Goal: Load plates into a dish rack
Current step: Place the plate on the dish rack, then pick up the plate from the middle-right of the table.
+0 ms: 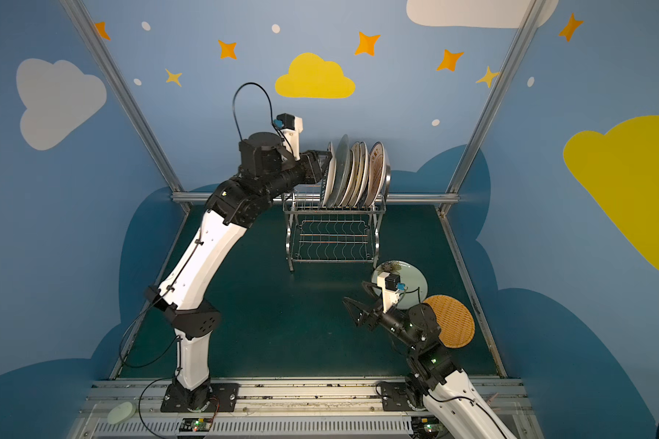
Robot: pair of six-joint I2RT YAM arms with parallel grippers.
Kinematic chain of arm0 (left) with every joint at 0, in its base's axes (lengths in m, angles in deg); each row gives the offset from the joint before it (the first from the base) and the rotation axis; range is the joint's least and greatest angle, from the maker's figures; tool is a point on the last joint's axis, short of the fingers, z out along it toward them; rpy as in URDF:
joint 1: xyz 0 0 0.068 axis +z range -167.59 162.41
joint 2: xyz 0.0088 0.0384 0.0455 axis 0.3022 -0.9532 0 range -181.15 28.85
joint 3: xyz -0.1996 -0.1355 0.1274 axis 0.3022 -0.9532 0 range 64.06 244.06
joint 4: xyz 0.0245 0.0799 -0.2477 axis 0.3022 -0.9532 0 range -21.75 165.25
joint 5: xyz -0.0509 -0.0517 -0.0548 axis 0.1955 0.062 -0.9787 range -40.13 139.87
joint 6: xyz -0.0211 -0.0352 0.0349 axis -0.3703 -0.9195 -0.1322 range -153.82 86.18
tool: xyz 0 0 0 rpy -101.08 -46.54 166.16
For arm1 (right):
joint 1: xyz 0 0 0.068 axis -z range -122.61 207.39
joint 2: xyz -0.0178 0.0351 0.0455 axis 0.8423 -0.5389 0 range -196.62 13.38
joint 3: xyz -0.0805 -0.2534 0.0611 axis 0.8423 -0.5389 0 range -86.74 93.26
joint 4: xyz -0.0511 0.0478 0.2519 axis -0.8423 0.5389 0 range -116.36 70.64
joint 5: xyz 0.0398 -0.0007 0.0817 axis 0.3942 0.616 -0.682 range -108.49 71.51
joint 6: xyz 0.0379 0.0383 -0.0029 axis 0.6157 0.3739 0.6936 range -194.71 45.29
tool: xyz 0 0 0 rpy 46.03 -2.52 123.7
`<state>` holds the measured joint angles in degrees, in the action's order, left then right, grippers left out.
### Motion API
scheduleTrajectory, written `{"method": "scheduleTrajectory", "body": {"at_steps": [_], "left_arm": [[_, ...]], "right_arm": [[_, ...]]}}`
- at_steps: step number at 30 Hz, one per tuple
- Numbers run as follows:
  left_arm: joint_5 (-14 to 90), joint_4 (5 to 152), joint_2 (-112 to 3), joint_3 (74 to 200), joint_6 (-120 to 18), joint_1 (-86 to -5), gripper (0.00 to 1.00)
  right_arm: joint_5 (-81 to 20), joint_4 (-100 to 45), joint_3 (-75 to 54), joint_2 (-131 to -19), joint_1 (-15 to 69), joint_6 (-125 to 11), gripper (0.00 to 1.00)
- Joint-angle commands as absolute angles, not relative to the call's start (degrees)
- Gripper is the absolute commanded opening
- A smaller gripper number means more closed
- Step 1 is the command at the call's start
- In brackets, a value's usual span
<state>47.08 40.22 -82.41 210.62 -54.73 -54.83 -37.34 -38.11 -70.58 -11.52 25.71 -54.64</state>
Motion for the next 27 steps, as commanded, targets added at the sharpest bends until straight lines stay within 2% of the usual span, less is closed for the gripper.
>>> {"method": "scheduleTrajectory", "body": {"at_steps": [1,4,8,12,15,16,22,27], "left_arm": [[45.3,37.5,-74.5,204.9,-56.6,-54.6,0.46],[44.8,41.5,-63.4,190.1,-56.6,-54.5,0.5],[46.2,52.0,-44.0,163.5,-56.6,-54.5,0.64],[50.0,50.0,-29.0,147.9,-55.9,-54.4,0.75],[50.4,47.6,-19.4,137.3,-55.9,-54.3,0.96],[50.2,46.2,-16.6,134.1,-55.6,-54.4,1.0],[48.7,44.0,-2.5,116.0,-57.2,-54.3,1.0],[48.8,45.0,6.7,104.8,-60.6,-54.3,1.0]], "right_arm": [[-36.5,-37.7,-69.1,-11.7,25.5,-55.8,0.92],[-36.2,-37.0,-68.9,-11.6,25.5,-56.1,0.92],[-35.3,-36.0,-68.7,-11.7,25.4,-56.8,0.92],[-34.6,-36.4,-68.8,-12.3,25.4,-56.5,0.92],[-32.3,-36.4,-68.8,-12.5,25.4,-54.6,0.92],[-31.5,-36.3,-68.8,-12.5,25.4,-54.4,0.92],[-22.2,-29.3,-66.3,-12.0,25.6,-51.9,0.92],[-20.5,-20.2,-64.2,-14.7,26.6,-46.8,0.92]]}}
